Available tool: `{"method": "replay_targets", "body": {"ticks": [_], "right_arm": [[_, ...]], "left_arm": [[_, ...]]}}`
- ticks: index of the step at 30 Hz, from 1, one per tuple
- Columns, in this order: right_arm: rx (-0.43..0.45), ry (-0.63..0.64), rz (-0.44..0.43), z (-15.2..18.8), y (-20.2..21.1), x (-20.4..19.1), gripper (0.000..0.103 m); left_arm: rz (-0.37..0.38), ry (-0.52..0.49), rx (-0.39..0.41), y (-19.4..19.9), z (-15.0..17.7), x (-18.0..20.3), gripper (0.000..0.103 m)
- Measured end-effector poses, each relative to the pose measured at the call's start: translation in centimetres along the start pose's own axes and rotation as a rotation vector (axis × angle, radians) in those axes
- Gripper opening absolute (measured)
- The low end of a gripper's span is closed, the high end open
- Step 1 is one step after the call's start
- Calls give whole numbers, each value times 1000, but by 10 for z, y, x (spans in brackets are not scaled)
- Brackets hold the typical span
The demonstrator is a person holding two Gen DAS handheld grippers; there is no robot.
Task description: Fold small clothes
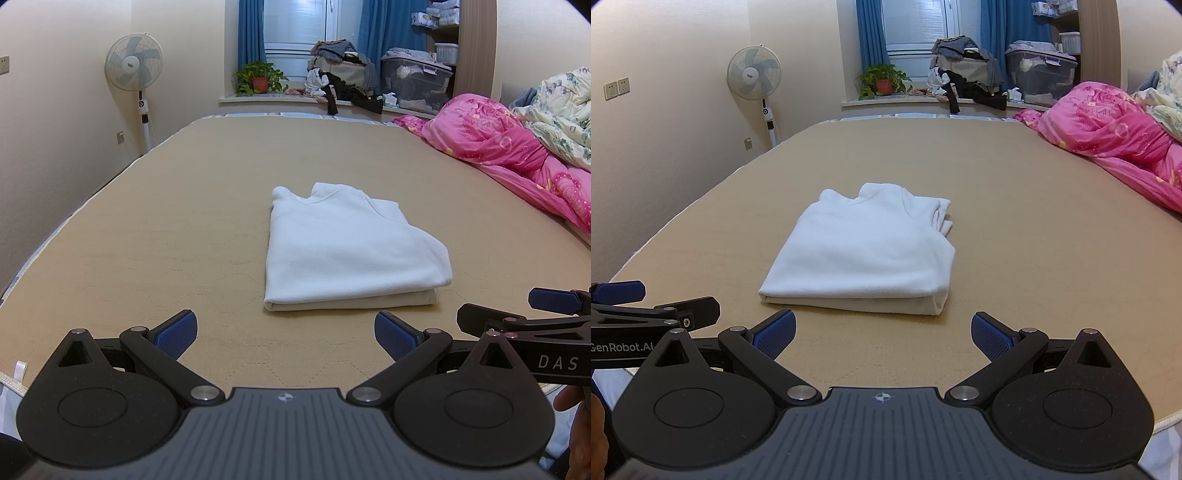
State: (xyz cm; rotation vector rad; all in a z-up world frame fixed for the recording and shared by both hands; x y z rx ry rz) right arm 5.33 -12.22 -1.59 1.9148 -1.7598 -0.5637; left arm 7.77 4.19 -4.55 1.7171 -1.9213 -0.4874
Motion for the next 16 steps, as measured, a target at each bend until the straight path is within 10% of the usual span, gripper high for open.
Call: {"method": "replay_targets", "body": {"ticks": [16], "right_arm": [[-11, -2, 5, 1, -2, 1, 101]], "left_arm": [[9, -8, 13, 1, 0, -4, 102]]}}
Point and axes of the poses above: each gripper's, at about its wrist camera, not at the fingertips, and y roughly against the way its jaws point, x to its right, z to its underside, the point moved 3 cm from there along -y, roughly the way its jaws point, and after that the axes turned 14 degrees about z, right-handed, at the moved point
